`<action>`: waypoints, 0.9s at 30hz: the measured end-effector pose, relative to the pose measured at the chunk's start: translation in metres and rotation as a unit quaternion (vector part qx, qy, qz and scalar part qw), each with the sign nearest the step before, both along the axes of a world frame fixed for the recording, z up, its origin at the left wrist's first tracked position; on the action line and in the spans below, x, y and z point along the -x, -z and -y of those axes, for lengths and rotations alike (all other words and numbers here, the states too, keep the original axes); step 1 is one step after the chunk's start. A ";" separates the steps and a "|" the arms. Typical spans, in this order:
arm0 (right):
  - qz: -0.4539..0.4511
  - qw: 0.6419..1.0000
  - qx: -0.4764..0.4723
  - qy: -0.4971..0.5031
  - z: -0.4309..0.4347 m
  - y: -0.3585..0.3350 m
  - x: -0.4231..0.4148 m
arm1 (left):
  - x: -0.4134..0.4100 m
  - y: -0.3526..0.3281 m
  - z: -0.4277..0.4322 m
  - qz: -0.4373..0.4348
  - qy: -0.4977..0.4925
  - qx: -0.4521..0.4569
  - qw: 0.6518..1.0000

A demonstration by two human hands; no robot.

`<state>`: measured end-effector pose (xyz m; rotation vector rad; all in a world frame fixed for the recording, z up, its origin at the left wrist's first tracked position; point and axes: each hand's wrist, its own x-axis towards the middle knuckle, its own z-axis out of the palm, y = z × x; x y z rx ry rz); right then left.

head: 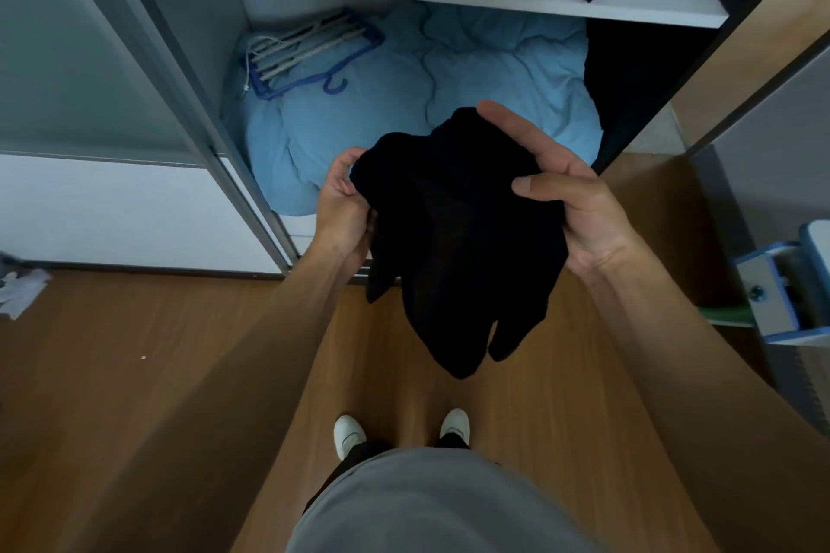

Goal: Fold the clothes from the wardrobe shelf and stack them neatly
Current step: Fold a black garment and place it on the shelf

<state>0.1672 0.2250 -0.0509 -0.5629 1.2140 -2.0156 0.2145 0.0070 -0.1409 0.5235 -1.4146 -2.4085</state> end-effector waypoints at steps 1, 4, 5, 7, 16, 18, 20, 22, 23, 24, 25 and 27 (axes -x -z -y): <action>0.003 1.000 0.005 0.005 0.000 -0.001 0.001 | -0.001 -0.002 -0.004 0.005 0.014 -0.046 0.999; 0.015 0.999 0.005 0.041 -0.006 0.001 0.006 | -0.009 -0.007 -0.011 0.000 0.088 -0.159 0.983; 0.019 0.998 0.003 0.052 -0.009 0.004 0.007 | -0.012 -0.009 -0.011 0.000 0.118 -0.186 0.975; 0.028 0.997 -0.005 0.066 -0.014 0.011 0.008 | -0.016 -0.013 -0.008 -0.014 0.172 -0.244 0.954; -0.021 0.970 -0.204 0.132 -0.016 0.045 0.007 | -0.006 -0.021 -0.007 0.129 0.113 0.051 0.984; -0.059 0.932 -0.301 0.191 -0.016 0.053 0.009 | -0.006 -0.021 -0.004 0.153 0.092 0.082 0.981; -0.095 0.893 -0.372 0.234 -0.020 0.059 0.011 | -0.006 -0.019 0.001 0.168 0.077 0.112 0.976; -0.133 0.866 -0.418 0.242 -0.023 0.064 0.012 | -0.005 -0.017 0.006 0.188 0.080 0.132 0.970; -0.145 0.858 -0.433 0.233 -0.023 0.067 0.012 | -0.005 -0.016 0.007 0.204 0.092 0.130 0.966; -0.154 0.853 -0.447 0.222 -0.023 0.069 0.011 | -0.005 -0.016 0.008 0.223 0.106 0.117 0.962; -0.161 0.845 -0.462 0.214 -0.022 0.071 0.010 | -0.005 -0.016 0.008 0.245 0.119 0.097 0.957; -0.164 0.834 -0.484 0.210 -0.023 0.078 0.008 | -0.006 -0.017 0.007 0.281 0.137 0.043 0.949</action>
